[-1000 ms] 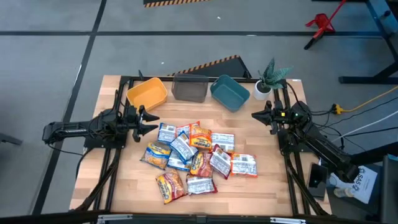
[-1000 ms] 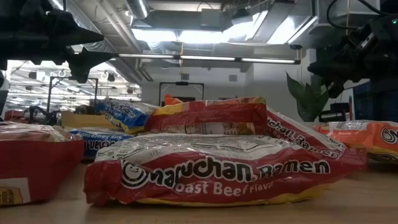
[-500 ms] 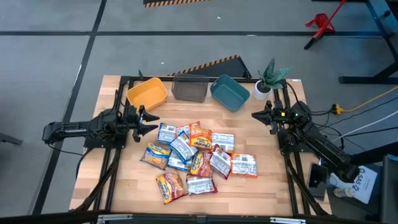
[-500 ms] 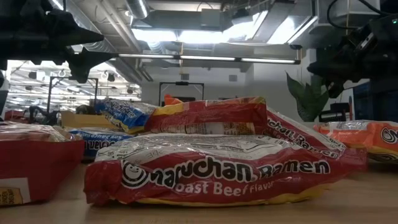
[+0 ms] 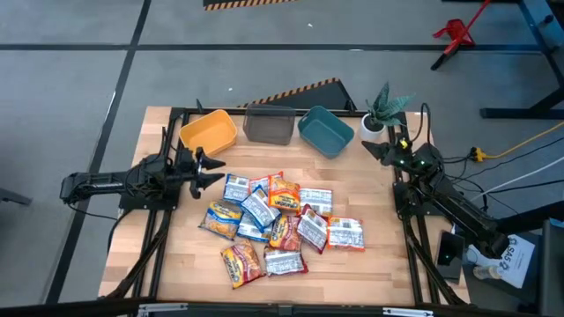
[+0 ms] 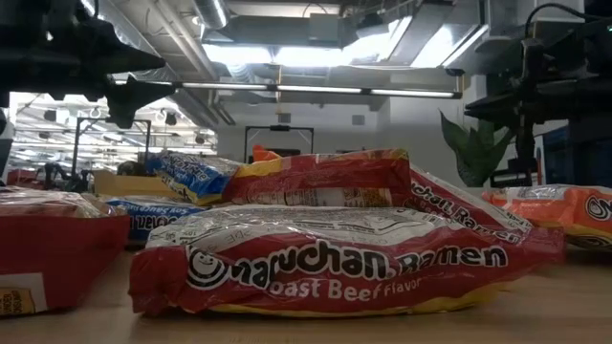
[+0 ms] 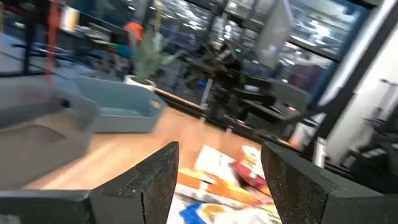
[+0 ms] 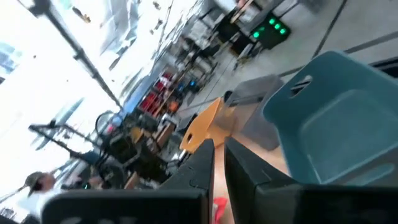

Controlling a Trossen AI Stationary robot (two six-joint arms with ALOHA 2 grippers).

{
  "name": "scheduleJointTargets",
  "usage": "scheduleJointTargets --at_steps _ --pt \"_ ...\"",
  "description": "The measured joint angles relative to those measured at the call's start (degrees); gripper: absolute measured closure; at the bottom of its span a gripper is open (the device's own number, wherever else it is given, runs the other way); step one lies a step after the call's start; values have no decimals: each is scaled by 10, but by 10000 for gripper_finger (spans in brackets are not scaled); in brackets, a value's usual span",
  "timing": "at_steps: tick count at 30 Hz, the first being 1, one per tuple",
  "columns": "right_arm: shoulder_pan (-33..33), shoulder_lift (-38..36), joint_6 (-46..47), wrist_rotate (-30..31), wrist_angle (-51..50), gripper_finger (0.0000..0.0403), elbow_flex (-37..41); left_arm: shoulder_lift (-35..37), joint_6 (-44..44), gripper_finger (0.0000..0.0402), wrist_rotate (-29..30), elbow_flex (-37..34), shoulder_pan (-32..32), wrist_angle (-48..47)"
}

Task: Sort Maruchan noodles
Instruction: Put the blue noodle pack into the yellow bin

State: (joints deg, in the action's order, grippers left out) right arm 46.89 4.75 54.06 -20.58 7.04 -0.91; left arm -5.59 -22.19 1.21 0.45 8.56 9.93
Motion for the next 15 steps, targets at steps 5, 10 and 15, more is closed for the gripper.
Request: scheduleJointTargets --at_steps 5,10,15 --pt "0 0 29 10 5 377 -1 0 17 179 105 0 0 55" --pt "0 0 102 4 55 377 -1 0 1 179 167 0 0 139" --pt "0 2 121 -4 212 377 -2 0 21 179 208 0 2 193"
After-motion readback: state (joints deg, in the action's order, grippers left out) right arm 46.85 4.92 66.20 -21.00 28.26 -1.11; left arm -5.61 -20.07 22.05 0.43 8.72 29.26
